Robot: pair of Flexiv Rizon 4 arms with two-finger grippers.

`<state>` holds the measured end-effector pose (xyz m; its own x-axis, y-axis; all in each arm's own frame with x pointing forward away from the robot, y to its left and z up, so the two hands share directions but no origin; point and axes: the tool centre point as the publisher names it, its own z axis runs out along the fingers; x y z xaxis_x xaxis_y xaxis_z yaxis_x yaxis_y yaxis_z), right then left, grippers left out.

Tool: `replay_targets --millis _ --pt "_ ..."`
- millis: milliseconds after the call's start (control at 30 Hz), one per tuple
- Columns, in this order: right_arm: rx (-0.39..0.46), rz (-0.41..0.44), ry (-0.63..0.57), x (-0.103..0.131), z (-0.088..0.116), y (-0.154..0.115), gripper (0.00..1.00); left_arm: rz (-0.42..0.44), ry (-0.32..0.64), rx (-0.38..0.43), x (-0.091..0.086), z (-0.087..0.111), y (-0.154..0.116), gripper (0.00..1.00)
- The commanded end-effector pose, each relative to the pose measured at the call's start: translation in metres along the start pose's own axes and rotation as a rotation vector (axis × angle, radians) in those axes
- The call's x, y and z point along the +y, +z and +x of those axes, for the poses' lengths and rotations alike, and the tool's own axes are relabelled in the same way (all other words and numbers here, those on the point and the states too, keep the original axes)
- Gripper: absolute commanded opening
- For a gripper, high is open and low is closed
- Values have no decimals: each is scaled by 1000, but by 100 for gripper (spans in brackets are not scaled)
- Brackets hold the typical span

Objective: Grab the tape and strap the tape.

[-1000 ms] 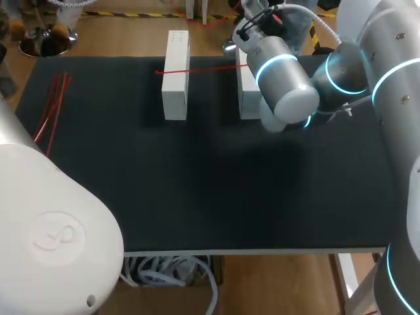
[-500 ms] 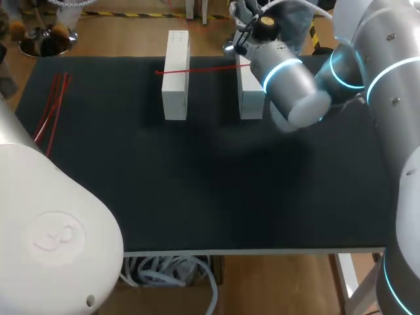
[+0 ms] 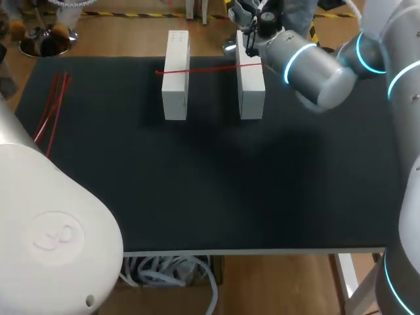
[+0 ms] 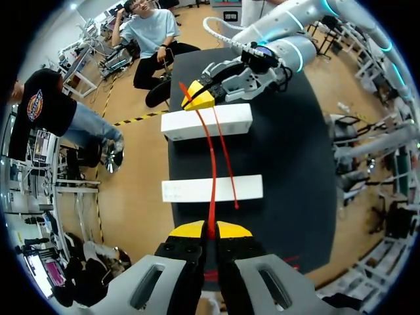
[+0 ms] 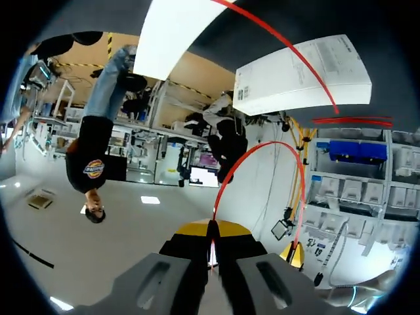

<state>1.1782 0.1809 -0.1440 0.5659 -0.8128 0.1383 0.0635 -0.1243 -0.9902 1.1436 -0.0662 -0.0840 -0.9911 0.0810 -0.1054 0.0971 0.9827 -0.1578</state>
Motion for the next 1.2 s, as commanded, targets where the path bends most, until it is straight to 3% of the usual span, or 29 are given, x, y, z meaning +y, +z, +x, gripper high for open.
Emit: replay_targets --millis 33,67,200,300,367,400,433,667,1200 --pt "-417 -31 -3 -7 4 0 0 -3 0 1 -1 0 -1 0" --pt "-417 -31 -3 -7 4 0 0 -3 0 1 -1 0 -1 0" --pt "-376 -23 -283 -13 4 7 0 -3 0 1 -1 0 -1 0" --pt "-353 -34 -276 -13 2 9 0 -3 0 1 -1 0 -1 0" --pt "-303 -76 -404 -5 7 11 0 -3 0 1 -1 0 -1 0" --pt "-304 -87 -386 -5 7 11 0 -3 0 1 -1 0 -1 0" --pt "-295 -108 -455 -4 6 9 0 -3 0 1 -1 0 -1 0" --pt "-299 -56 -609 -10 -2 13 0 -3 0 1 -1 0 -1 0" --pt "-308 34 -703 -20 -19 24 0 -3 0 1 -1 0 -1 0"
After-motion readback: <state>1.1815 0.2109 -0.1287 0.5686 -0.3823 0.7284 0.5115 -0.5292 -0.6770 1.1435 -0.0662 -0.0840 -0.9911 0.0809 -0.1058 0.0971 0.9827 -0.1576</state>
